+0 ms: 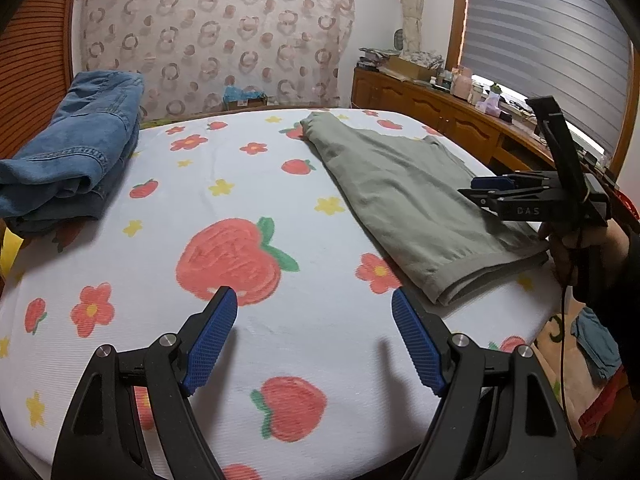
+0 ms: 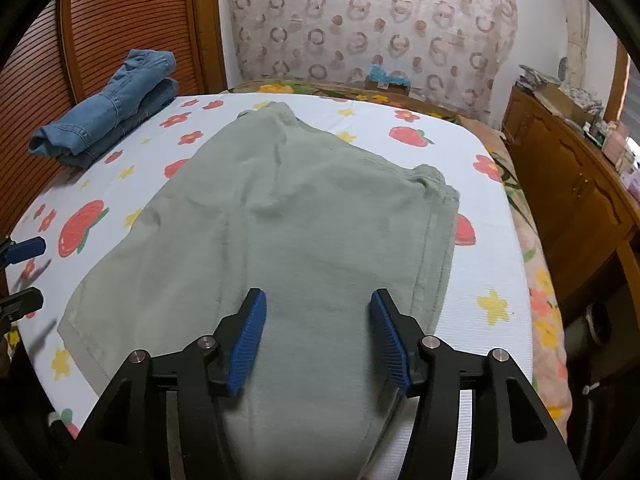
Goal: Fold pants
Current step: 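Open the right tool while the left tool moves to the pants' cuff end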
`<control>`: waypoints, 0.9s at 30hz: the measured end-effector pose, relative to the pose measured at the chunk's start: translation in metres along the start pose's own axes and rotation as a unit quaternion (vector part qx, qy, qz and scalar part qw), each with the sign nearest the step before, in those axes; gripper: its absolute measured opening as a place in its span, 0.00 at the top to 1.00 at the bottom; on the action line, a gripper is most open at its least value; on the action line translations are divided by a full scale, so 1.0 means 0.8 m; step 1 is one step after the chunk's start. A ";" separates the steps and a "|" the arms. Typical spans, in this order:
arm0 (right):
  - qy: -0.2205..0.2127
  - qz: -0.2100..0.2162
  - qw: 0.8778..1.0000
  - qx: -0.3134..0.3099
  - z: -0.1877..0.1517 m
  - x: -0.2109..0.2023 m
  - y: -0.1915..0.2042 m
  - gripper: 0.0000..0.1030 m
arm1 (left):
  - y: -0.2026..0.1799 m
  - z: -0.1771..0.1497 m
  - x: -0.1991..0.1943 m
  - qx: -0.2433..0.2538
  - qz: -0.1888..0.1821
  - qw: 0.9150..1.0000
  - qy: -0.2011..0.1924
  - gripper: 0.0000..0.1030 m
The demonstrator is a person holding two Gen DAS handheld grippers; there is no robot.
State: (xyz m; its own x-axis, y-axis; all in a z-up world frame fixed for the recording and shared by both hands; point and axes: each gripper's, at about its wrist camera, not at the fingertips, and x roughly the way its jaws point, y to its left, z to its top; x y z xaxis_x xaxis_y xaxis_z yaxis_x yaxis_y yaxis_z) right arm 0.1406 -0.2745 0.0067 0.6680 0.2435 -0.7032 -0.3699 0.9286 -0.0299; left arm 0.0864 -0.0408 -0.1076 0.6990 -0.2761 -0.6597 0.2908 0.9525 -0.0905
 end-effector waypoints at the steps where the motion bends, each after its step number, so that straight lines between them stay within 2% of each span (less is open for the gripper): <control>1: -0.001 -0.001 1.000 0.002 -0.001 0.000 0.000 0.43 | -0.002 0.000 0.001 0.002 -0.003 1.000 0.002 0.22; 17: 0.003 0.000 1.000 0.011 -0.002 -0.002 0.005 0.42 | -0.046 0.013 0.012 0.037 -0.031 0.999 0.010 0.22; 20: 0.001 0.014 1.000 0.011 -0.010 -0.021 0.008 0.42 | -0.054 0.011 0.014 0.047 -0.034 0.998 0.014 0.22; 22: -0.011 0.002 1.000 0.008 -0.020 -0.038 0.011 0.42 | -0.059 0.010 0.016 0.052 -0.040 0.998 0.021 0.22; 27: -0.022 0.010 0.999 0.033 -0.054 -0.070 0.008 0.42 | -0.066 0.015 0.018 0.057 -0.046 0.997 0.024 0.22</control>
State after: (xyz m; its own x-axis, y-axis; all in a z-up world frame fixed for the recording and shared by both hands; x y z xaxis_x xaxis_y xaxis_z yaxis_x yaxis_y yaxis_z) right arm 0.0735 -0.2945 0.0151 0.6890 0.2721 -0.6717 -0.3411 0.9395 0.0307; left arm 0.0891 -0.0966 -0.1038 0.6348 -0.3519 -0.6878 0.4265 0.9019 -0.0678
